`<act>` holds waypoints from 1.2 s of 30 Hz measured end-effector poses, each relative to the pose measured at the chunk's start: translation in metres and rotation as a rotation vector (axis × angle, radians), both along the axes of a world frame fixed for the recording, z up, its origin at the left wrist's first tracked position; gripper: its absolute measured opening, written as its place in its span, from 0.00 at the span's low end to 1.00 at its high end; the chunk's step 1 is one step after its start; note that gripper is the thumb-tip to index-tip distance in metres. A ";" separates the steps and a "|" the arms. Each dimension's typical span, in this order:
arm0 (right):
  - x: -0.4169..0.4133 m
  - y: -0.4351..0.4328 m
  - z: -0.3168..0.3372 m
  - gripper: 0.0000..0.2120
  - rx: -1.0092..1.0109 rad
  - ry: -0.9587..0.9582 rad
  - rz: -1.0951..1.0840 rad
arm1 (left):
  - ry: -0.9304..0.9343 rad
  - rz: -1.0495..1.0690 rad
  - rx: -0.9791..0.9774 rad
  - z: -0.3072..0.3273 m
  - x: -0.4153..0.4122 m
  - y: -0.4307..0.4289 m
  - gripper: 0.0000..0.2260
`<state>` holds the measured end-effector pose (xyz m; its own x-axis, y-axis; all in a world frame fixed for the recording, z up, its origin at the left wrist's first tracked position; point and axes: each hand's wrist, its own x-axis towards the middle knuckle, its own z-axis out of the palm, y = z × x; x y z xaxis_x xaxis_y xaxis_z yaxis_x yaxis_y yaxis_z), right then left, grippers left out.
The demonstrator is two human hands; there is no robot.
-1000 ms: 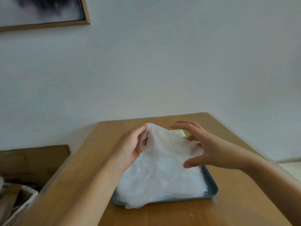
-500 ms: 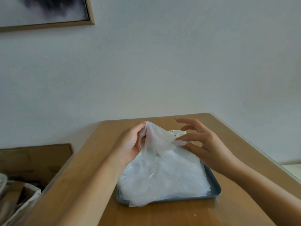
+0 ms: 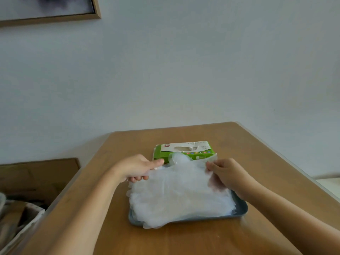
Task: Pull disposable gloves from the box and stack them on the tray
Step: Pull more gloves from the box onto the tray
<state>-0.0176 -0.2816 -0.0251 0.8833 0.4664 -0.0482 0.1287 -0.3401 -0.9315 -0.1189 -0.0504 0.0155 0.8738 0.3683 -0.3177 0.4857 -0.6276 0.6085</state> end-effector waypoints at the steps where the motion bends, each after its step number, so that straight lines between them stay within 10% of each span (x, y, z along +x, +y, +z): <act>1: 0.001 -0.001 -0.003 0.16 -0.102 -0.070 0.021 | 0.046 -0.015 0.091 -0.005 0.002 0.003 0.25; 6: 0.001 -0.006 -0.010 0.15 -0.454 -0.322 0.026 | 0.135 0.084 0.539 -0.017 0.009 0.020 0.24; 10: 0.002 -0.004 -0.011 0.17 -0.542 -0.395 0.023 | -0.133 0.160 0.813 -0.002 0.003 0.000 0.15; 14: 0.006 -0.003 -0.016 0.17 -0.555 -0.399 0.008 | -0.669 -0.223 0.498 -0.003 0.003 -0.058 0.02; 18: 0.008 -0.007 -0.020 0.15 -0.644 -0.515 -0.029 | -0.504 -0.614 0.544 -0.039 0.005 -0.098 0.03; 25: 0.020 -0.010 -0.016 0.30 -0.651 -0.897 0.178 | -0.625 -0.673 0.670 -0.074 -0.007 -0.082 0.09; 30: 0.031 0.013 -0.019 0.21 -0.514 -1.125 0.544 | -0.675 -0.716 0.645 -0.077 -0.009 -0.079 0.07; 36: 0.038 0.044 -0.020 0.08 -0.291 -0.716 0.421 | -0.666 -0.746 0.616 -0.074 -0.007 -0.078 0.07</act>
